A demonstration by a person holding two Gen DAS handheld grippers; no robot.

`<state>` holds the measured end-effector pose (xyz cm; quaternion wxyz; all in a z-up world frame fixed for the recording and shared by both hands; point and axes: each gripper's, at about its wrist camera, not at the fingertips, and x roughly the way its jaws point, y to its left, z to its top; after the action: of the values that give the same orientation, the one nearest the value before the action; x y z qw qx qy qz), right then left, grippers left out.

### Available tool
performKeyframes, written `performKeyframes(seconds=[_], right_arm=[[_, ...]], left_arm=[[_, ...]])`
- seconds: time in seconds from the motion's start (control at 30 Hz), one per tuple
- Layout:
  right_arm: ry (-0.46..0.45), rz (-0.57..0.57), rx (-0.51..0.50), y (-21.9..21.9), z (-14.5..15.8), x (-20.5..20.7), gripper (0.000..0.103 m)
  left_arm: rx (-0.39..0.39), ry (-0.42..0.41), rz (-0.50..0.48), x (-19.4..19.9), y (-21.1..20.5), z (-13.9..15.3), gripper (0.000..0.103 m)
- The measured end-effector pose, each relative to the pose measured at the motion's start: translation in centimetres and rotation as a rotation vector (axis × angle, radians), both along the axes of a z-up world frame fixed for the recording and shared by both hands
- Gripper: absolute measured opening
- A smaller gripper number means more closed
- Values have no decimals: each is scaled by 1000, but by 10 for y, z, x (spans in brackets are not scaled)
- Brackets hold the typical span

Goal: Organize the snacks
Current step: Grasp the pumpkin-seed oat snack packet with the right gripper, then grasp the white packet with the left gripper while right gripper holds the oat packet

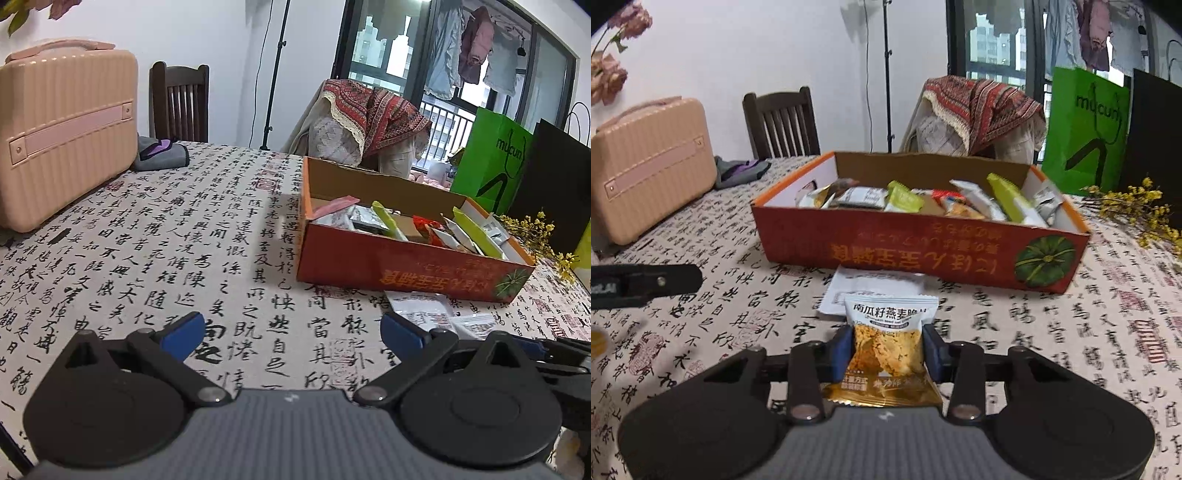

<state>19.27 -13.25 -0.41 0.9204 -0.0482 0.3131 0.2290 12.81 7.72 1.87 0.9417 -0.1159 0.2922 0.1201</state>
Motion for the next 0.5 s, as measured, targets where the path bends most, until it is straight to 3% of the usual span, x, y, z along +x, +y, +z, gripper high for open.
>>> performKeyframes(seconds=[0.37,0.5], right_arm=[[-43,-169,69,-68,1,37,39],[-37,-214,137,-87,-5,53,39]], left_arm=[[4,45,-53,40,-44,-2,103],[4,70,-74,66,-64,-5,103]])
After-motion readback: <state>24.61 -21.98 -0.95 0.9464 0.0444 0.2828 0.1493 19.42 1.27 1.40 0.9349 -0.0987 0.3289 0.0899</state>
